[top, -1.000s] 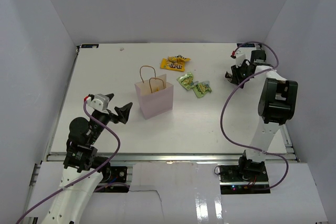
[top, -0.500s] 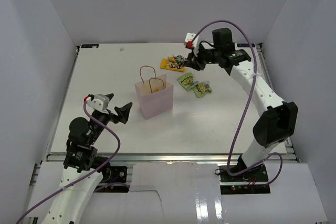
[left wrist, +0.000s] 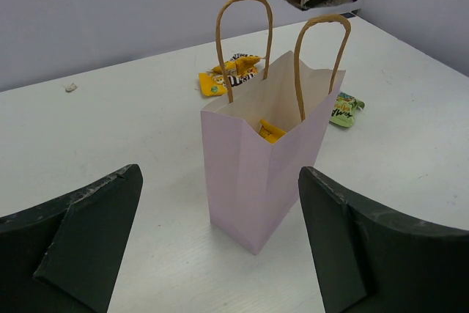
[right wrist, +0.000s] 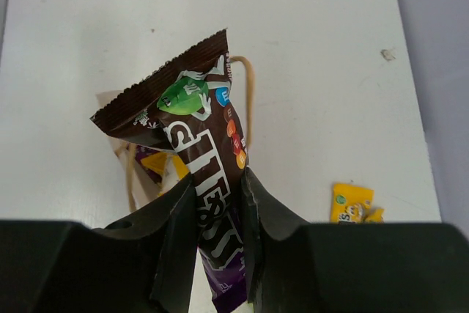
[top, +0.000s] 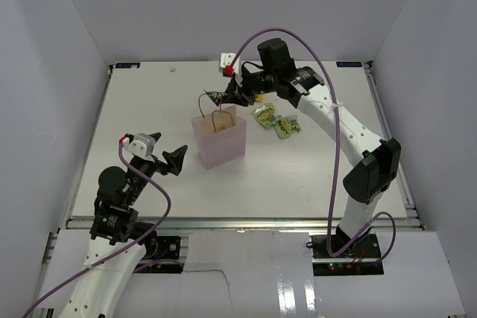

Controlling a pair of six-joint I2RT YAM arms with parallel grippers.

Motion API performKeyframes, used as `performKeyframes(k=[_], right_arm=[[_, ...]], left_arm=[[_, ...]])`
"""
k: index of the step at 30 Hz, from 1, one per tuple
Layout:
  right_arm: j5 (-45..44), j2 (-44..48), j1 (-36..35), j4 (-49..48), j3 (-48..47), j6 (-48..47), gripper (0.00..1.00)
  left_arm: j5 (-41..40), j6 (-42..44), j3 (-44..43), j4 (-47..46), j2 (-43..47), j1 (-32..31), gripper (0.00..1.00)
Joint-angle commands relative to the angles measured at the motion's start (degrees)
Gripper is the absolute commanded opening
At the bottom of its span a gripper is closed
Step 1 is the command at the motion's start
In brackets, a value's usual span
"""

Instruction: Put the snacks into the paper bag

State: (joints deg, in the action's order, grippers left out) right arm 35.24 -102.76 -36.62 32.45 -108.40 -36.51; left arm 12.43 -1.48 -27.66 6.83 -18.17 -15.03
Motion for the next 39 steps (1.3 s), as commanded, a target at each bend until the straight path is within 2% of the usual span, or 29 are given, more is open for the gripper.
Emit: performKeyframes(k=[1,8,15,20,24,26,28,30,32,36,39], right_arm=[[1.8,1.3,-1.1,0.0,0.8,0.4,0.31],[1.3,1.0,-1.6,-0.1,2.1,0.2,0.34],[1.3,0.0,-2.1,-0.1,2.3,0.5,0.53],[-0.3,0.7,-2.3,-0.7,1.7,1.7,0.54],[-10.0,2.8,-1.5,-2.6,2.5,3.5,0.55],[-12.2,4.0,1.5,-4.6,4.3,8.0,0.56],[-15.9,4.8,4.8,-8.1,9.2,11.8,0.64],[-22.2,5.2,7.1,-11.2,15.7,17.9,0.77],[-28.3,4.4,7.5,-11.7,19.3,20.4,0.82],[-33.0,1.3,9.4,-11.5,24.2,22.3,0.83],[-34.6,-2.0,12.5,-11.6,24.2,23.6,0.83]], left_arm=[[-0.5,0.4,0.1,-0.4,0.1,-0.2,0.98],[-0.3,0.4,0.1,-0.4,0.1,-0.2,0.98],[-0.5,0.5,0.1,-0.4,0.1,-0.2,0.98],[-0.4,0.5,0.2,-0.4,0.0,-0.2,0.98],[-0.4,0.4,0.2,-0.4,0.1,-0.2,0.98],[-0.2,0.4,0.1,-0.4,0.2,-0.2,0.98],[0.0,0.4,0.0,-0.4,0.2,-0.2,0.98],[0.1,0.4,0.0,-0.5,0.2,-0.2,0.98],[0.1,0.3,0.1,-0.5,0.3,-0.2,0.98],[0.3,0.4,0.2,-0.5,0.2,-0.2,0.98],[0.2,0.4,0.2,-0.5,0.2,-0.2,0.98]])
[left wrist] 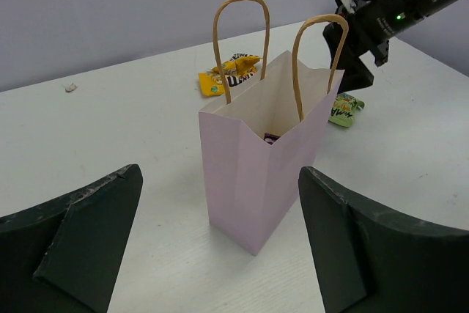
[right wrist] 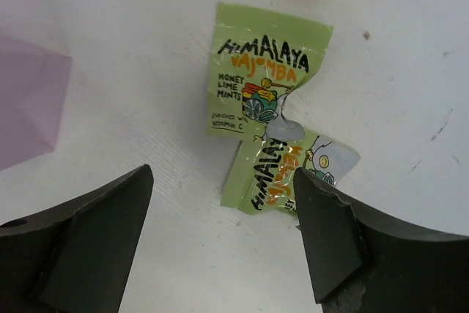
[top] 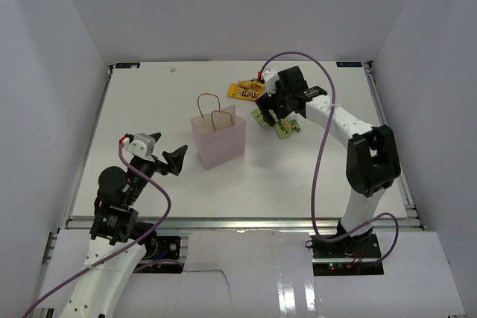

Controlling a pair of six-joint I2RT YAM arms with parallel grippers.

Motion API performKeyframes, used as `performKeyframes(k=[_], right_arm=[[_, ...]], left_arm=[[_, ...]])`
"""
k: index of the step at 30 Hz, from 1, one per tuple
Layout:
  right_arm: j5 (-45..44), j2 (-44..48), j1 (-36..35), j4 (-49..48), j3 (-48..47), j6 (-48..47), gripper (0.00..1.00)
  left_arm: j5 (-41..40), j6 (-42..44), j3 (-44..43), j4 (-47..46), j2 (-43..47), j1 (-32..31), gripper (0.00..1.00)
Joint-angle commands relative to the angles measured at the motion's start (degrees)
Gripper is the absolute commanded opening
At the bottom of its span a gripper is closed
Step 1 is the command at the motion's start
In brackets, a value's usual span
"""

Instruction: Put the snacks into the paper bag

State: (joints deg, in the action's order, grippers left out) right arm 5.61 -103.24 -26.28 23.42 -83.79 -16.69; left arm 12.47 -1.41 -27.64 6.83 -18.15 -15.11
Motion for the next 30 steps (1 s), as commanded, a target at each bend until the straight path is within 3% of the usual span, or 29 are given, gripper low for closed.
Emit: performKeyframes(k=[1,7,11,22,28,30], right_arm=[[-5.3,-3.6,3.0,-2.4,-1.4,4.4,0.82],[-15.0,-8.9,5.5,-1.9,-1.6,8.9,0.81],[-14.7,-10.5,6.0,-2.3,-0.5,10.1,0.82],[-3.4,-14.5,10.5,-1.4,-0.1,12.4,0.77],[-1.3,-14.8,11.2,-1.4,1.2,12.6,0.67],[-0.5,-14.8,11.3,-1.4,1.5,12.6,0.58]], left_arm=[[0.1,0.4,0.1,-0.5,0.2,-0.1,0.98],[0.4,0.4,0.1,-0.7,0.2,-0.1,0.98],[0.5,0.4,0.1,-0.8,0.0,-0.1,0.98],[0.2,0.4,0.1,-0.7,0.0,-0.1,0.98],[0.2,0.4,0.1,-0.6,0.0,-0.1,0.98],[0.1,0.4,0.2,-0.6,0.0,-0.1,0.98]])
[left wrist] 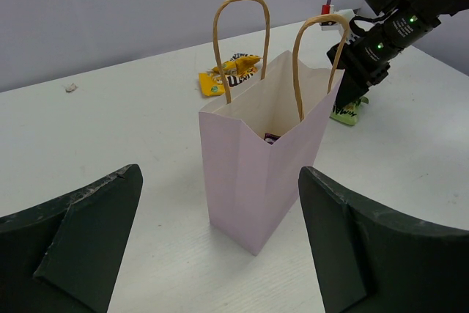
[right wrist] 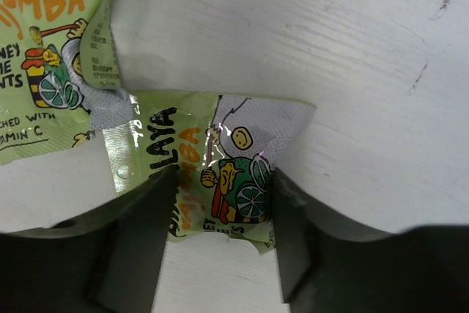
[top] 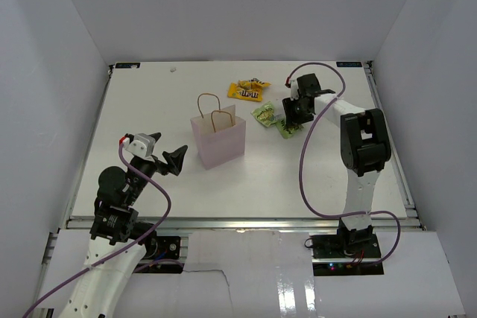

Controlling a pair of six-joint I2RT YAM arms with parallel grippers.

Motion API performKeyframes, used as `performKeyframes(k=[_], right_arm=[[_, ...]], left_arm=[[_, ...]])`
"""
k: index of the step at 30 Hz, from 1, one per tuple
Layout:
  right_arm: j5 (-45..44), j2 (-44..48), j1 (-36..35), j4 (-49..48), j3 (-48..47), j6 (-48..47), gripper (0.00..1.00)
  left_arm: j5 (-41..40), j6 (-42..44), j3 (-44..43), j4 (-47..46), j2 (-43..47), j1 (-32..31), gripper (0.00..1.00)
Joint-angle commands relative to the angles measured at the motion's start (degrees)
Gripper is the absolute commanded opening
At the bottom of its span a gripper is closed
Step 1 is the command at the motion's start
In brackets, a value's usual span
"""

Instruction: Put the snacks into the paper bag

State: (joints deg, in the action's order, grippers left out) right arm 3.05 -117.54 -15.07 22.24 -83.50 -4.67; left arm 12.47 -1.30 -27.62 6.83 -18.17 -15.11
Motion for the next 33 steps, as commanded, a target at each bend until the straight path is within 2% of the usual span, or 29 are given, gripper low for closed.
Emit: performKeyframes(k=[1,3,6,10,13,17,23,33], right_arm=[[2.7,-0.5,0.1,-0.2,1.7,0.6,0.51],[3.5,-0.3,0.7,0.0,1.9,0.5,0.41],[4.7,1.1,2.1,0.3,2.6,0.4,0.21],[5.6,6.1,2.5,-0.1,4.3,-2.4,0.11],[11.4,14.6,2.5,-2.1,7.2,-8.0,0.08],[17.9,20.6,2.4,-3.3,8.0,-11.8,0.08],[20.8,23.7,1.2,-2.3,2.7,-12.8,0.08],[12.9,23.0,-16.1,-0.2,-14.7,-19.7,0.08]], left_arm=[[0.1,0.3,0.2,-0.6,0.1,-0.1,0.98],[0.1,0.3,0.2,-0.5,0.1,-0.1,0.98],[0.0,0.3,0.1,-0.5,0.2,-0.1,0.98],[0.3,0.3,0.2,-0.6,0.2,-0.1,0.98],[0.4,0.3,0.0,-0.6,0.2,-0.1,0.98],[0.4,0.3,0.0,-0.5,0.3,-0.1,0.98],[0.4,0.3,0.0,-0.5,0.4,-0.1,0.98],[-0.3,0.4,0.2,-0.5,0.2,-0.1,0.98]])
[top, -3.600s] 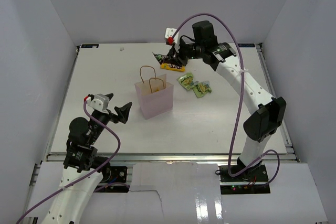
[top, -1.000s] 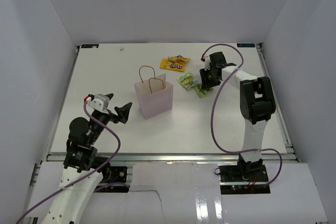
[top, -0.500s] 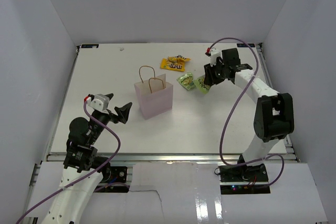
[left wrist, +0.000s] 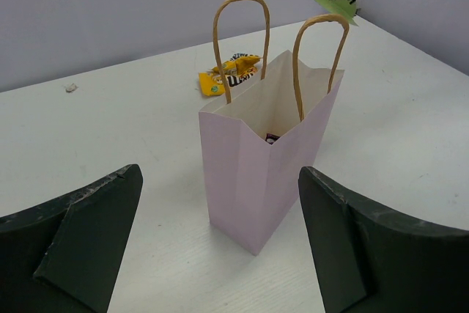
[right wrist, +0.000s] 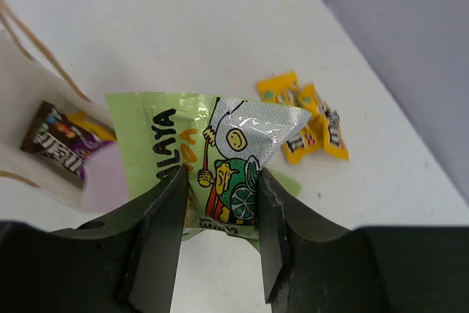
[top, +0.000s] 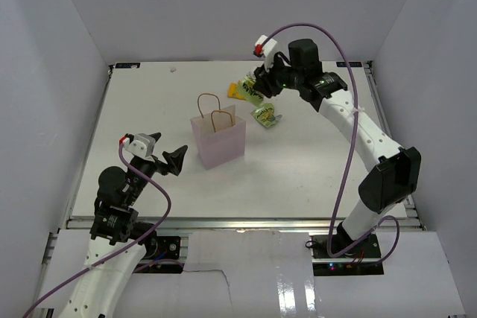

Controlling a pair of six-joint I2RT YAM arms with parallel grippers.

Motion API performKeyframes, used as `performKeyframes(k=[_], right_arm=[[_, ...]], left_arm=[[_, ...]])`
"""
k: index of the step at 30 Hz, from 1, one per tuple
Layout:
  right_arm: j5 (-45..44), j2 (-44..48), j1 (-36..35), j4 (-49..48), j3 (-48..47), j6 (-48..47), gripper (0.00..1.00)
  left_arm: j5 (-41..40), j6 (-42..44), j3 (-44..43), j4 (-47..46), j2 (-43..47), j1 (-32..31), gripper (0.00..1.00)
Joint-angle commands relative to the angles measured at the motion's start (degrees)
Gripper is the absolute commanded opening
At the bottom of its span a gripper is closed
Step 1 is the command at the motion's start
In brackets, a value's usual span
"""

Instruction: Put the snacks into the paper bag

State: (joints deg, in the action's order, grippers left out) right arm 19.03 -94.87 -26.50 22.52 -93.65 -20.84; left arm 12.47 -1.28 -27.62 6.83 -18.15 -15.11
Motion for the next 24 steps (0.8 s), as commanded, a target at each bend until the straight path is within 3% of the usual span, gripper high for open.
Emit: performKeyframes(k=[1,9,16,20,24], right_arm=[[-4.0,0.0,-6.1,-0.4,-6.2,-5.1,0.08],[-11.7,1.7,-16.6,-4.0,-3.2,-12.6,0.08],[-15.1,0.2,-20.0,-5.8,-2.2,-16.2,0.09],[-15.4,-0.8,-21.0,-6.5,-1.9,-17.1,0.13],[-15.5,-1.9,-21.6,-7.1,-1.5,-17.0,0.24]], left_arm=[[-0.3,0.4,0.3,-0.5,0.0,-0.1,0.98],[0.1,0.5,0.3,-0.7,-0.2,-0.1,0.98],[0.1,0.5,0.3,-0.7,-0.3,-0.1,0.98],[0.1,0.5,0.2,-0.7,-0.3,-0.1,0.98],[0.1,0.6,0.3,-0.7,-0.2,-0.1,0.98]])
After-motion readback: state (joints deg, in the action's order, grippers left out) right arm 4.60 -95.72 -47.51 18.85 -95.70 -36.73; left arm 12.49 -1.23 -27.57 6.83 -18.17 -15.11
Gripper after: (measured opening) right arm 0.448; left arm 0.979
